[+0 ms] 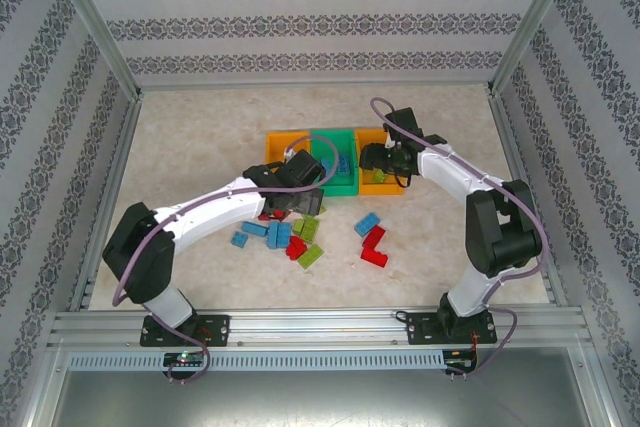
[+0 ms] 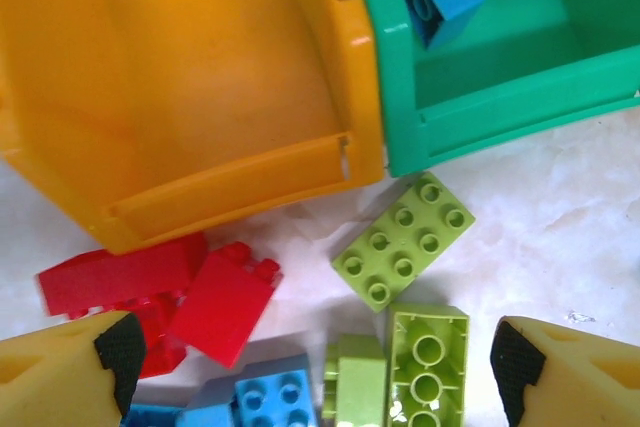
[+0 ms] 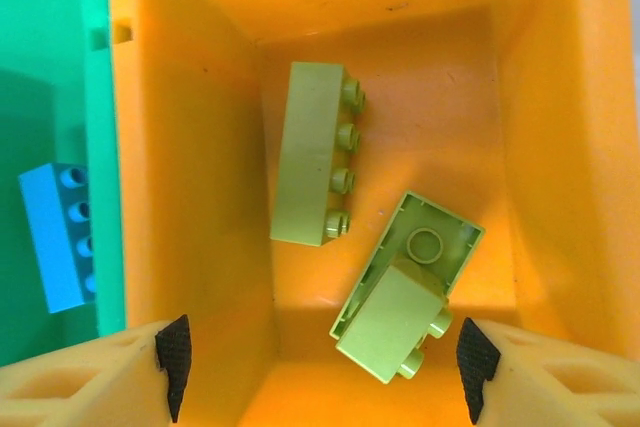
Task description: Sort the legos into containers by color
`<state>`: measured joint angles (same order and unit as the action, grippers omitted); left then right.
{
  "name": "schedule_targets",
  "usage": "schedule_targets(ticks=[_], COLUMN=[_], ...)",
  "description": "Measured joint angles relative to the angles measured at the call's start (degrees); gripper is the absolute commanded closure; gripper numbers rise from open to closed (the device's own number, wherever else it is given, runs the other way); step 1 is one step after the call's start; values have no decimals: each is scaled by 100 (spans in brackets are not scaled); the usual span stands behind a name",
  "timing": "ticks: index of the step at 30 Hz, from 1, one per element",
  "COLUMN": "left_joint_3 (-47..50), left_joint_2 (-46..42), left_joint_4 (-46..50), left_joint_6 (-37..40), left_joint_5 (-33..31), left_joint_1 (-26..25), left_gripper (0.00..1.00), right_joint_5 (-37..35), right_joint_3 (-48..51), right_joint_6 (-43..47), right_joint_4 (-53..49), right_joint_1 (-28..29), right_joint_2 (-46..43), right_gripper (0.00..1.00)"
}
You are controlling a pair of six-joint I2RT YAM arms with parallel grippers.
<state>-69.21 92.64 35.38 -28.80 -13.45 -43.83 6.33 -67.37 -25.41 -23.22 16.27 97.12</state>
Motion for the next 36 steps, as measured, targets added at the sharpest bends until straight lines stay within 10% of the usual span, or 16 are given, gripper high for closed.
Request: schedule_targets(ticks=[30,36], left_joint_3=[544,315], left_joint_2=[476,444], left_joint_4=[-208,-297], left_joint_6=[654,1410], left_joint_5=[981,1187], left_joint_1=[490,-138], left_gripper=[22,16], right_joint_5=[125,20], right_joint_3=[894,1620], right_joint_6=[-13,9], right_joint_4=[162,-42], right_joint_1=[35,-179], right_joint_2=[-1084,-1814], right_gripper=[18,16])
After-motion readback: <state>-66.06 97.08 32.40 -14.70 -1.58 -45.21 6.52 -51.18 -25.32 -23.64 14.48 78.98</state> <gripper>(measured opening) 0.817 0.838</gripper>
